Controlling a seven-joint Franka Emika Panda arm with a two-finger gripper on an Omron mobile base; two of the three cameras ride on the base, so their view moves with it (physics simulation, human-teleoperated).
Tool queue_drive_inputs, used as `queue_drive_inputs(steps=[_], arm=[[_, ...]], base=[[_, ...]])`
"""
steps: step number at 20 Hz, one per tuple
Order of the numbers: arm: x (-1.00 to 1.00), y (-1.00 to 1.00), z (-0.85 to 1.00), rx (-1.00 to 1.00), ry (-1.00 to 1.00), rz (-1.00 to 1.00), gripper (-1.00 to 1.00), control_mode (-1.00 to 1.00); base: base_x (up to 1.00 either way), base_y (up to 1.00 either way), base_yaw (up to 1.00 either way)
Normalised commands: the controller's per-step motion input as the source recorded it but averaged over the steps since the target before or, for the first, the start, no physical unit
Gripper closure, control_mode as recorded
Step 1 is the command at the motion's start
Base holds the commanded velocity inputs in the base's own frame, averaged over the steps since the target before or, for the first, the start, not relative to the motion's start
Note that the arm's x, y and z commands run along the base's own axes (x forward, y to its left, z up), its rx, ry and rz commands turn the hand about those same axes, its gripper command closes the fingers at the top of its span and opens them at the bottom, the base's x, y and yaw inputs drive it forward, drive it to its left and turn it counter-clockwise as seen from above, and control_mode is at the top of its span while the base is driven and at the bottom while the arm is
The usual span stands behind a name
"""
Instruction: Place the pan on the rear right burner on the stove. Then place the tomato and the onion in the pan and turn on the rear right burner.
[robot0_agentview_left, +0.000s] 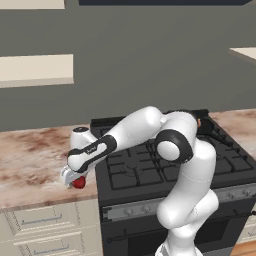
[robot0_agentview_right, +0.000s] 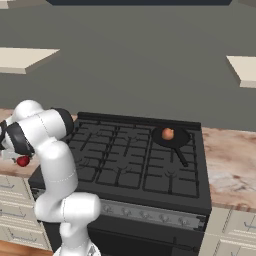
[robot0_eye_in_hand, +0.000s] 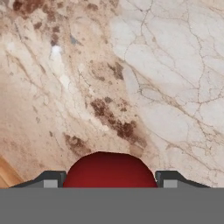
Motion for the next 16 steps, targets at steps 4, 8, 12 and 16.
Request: queue_drive_inputs(steps=[4,8,12,16], arm=[[0.0,0.0,0.0,0.0,0.0,0.0,1.0,-1.0],[0.0,0.0,0.0,0.0,0.0,0.0,1.0,-1.0],[0.14,-0.12,0.19,0.0,0.0,0.0,1.0,-1.0],[0.13,-0.26,0.39,0.0,0.0,0.0,1.0,-1.0]], base=[[0.0,0.0,0.0],[0.0,0.0,0.0],[0.0,0.0,0.0],[0.0,0.0,0.0]])
